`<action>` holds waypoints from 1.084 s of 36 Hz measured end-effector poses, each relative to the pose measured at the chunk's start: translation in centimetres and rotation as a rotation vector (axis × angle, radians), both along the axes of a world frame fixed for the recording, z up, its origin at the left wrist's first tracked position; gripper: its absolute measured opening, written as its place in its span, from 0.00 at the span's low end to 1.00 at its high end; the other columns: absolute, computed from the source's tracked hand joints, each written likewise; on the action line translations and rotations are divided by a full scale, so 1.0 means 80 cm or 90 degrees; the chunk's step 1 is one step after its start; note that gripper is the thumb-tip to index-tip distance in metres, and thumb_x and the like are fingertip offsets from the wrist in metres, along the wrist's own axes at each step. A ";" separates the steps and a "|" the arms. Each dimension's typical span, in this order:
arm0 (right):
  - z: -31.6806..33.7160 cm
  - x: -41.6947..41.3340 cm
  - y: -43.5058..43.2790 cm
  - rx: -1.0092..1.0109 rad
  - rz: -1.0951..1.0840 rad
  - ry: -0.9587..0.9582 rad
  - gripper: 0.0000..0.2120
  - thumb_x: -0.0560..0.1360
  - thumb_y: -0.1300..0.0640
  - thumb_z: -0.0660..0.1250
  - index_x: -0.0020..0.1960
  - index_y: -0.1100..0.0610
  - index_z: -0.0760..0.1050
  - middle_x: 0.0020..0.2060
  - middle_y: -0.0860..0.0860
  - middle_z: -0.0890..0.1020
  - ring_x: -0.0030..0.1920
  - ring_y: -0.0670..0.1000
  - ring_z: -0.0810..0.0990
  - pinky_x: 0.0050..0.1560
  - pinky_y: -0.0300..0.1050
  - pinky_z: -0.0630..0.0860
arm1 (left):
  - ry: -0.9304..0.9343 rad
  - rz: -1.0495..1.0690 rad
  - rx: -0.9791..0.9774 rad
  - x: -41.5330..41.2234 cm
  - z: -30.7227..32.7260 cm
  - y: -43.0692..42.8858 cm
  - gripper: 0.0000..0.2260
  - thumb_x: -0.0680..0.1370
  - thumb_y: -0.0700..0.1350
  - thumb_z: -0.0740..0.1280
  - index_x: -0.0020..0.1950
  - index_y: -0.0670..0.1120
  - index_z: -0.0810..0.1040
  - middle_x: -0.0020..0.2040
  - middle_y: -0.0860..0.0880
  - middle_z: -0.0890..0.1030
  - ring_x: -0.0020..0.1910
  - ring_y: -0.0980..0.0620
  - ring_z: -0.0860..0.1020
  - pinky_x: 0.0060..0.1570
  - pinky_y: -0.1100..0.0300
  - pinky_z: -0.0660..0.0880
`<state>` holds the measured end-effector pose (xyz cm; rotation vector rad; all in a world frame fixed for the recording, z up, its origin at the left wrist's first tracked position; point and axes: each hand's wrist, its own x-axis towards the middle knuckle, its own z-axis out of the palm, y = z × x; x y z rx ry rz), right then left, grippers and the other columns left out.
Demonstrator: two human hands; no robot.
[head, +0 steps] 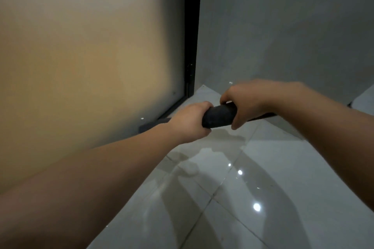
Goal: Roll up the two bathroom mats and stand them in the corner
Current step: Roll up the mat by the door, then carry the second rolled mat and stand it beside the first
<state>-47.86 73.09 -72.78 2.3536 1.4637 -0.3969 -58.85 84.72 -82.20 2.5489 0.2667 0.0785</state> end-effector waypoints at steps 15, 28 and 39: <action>0.075 -0.025 -0.003 0.542 0.006 0.176 0.11 0.78 0.48 0.62 0.50 0.52 0.80 0.42 0.49 0.82 0.44 0.49 0.79 0.48 0.49 0.77 | -0.106 0.182 -0.344 -0.009 -0.032 -0.038 0.26 0.68 0.41 0.76 0.62 0.49 0.68 0.52 0.52 0.76 0.51 0.55 0.76 0.48 0.62 0.71; 0.051 -0.050 0.014 0.440 0.133 0.069 0.24 0.78 0.43 0.57 0.69 0.53 0.69 0.66 0.48 0.73 0.65 0.50 0.71 0.62 0.47 0.70 | -0.179 0.253 -0.442 -0.023 -0.050 -0.039 0.28 0.69 0.38 0.74 0.61 0.55 0.65 0.52 0.60 0.75 0.51 0.65 0.74 0.46 0.69 0.69; 0.025 -0.054 0.017 0.311 0.135 0.041 0.32 0.75 0.38 0.59 0.74 0.51 0.58 0.73 0.49 0.61 0.70 0.53 0.64 0.67 0.47 0.63 | -0.188 0.222 -0.448 -0.018 -0.058 -0.023 0.24 0.70 0.36 0.73 0.62 0.47 0.69 0.51 0.56 0.79 0.50 0.61 0.78 0.44 0.72 0.74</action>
